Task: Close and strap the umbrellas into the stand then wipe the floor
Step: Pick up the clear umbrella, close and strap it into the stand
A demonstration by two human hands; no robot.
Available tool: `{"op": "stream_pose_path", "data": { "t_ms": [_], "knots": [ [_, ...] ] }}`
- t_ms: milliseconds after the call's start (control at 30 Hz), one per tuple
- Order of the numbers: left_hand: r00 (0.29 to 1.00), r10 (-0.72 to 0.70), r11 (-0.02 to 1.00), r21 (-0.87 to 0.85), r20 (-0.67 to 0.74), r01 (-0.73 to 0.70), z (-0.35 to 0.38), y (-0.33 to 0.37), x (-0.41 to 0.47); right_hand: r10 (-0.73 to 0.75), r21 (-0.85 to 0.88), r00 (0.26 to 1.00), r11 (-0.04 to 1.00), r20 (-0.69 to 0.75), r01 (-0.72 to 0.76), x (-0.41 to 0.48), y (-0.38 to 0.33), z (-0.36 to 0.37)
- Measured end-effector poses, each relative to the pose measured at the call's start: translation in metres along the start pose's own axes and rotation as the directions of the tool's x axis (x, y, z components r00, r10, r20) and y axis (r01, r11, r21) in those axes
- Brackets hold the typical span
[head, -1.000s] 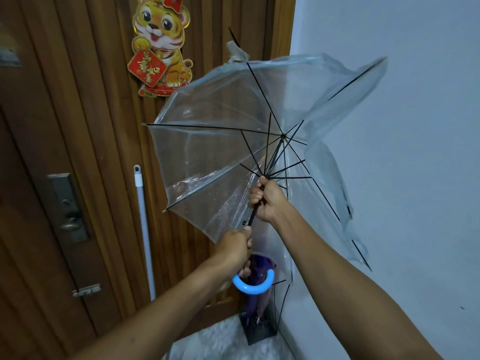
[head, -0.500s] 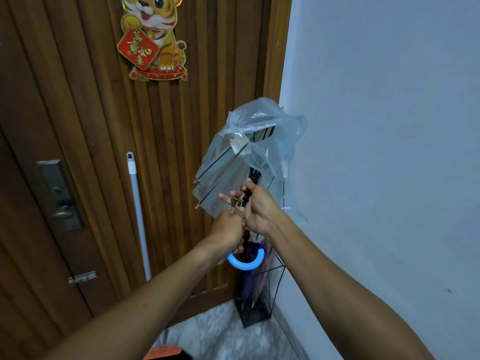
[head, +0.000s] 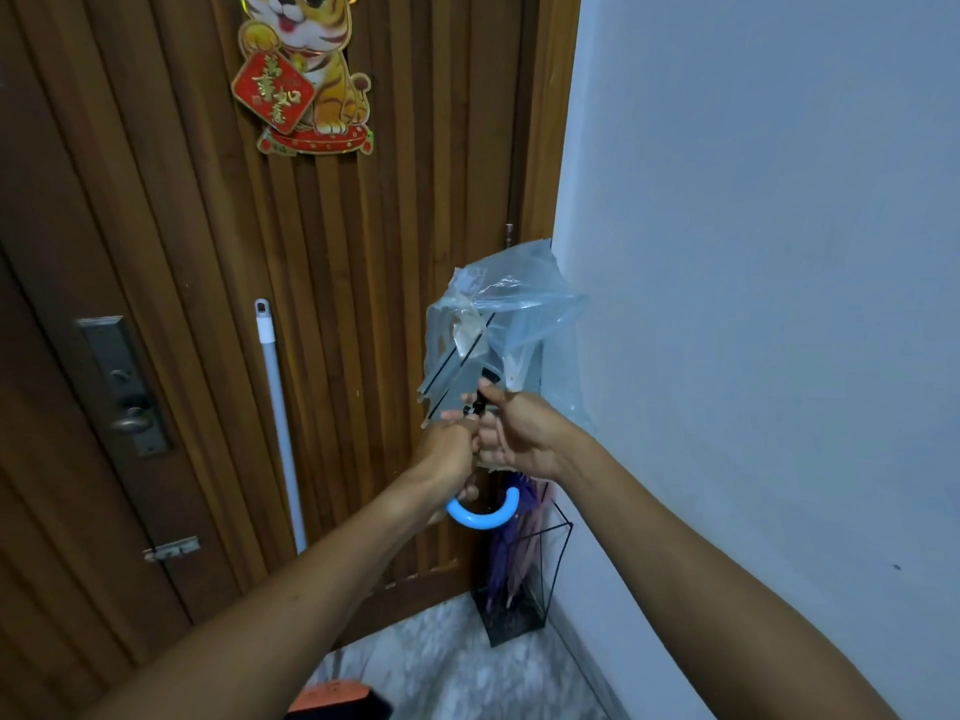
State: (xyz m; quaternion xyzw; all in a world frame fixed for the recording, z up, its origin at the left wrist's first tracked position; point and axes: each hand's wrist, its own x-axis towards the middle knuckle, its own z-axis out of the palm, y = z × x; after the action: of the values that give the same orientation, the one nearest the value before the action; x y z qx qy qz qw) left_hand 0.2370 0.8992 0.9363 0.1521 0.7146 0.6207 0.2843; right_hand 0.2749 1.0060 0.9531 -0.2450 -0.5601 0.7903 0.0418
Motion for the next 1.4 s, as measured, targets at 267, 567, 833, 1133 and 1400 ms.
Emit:
{"op": "stream_pose_path", "data": {
  "t_ms": [267,567,833,1133,1400],
  "knots": [
    [0.997,0.058,0.992,0.118,-0.053,-0.052,-0.016,-0.004,-0.001,-0.318,-0.194,0.843,0.947,-0.433,0.258,-0.038,-0.039,-0.041],
    [0.974,0.21,0.951,0.215,0.083,-0.223,0.0,-0.008,-0.022,-0.171,0.385,0.984,0.905,-0.056,0.179,-0.024,-0.05,-0.016],
    [0.913,0.372,0.846,0.343,0.167,-0.408,-0.01,-0.004,-0.027,-0.29,0.275,0.923,0.893,-0.252,0.355,0.0,-0.06,0.008],
    [0.522,0.84,0.484,0.638,-0.147,-0.599,-0.038,0.023,-0.035,-0.319,0.115,0.878,0.918,-0.358,0.38,0.018,-0.051,-0.003],
    [0.918,0.317,0.938,0.221,-0.238,-0.267,-0.035,0.09,0.023,-0.495,-0.151,0.863,0.865,-0.099,0.479,0.007,-0.025,0.005]
  ]
}}
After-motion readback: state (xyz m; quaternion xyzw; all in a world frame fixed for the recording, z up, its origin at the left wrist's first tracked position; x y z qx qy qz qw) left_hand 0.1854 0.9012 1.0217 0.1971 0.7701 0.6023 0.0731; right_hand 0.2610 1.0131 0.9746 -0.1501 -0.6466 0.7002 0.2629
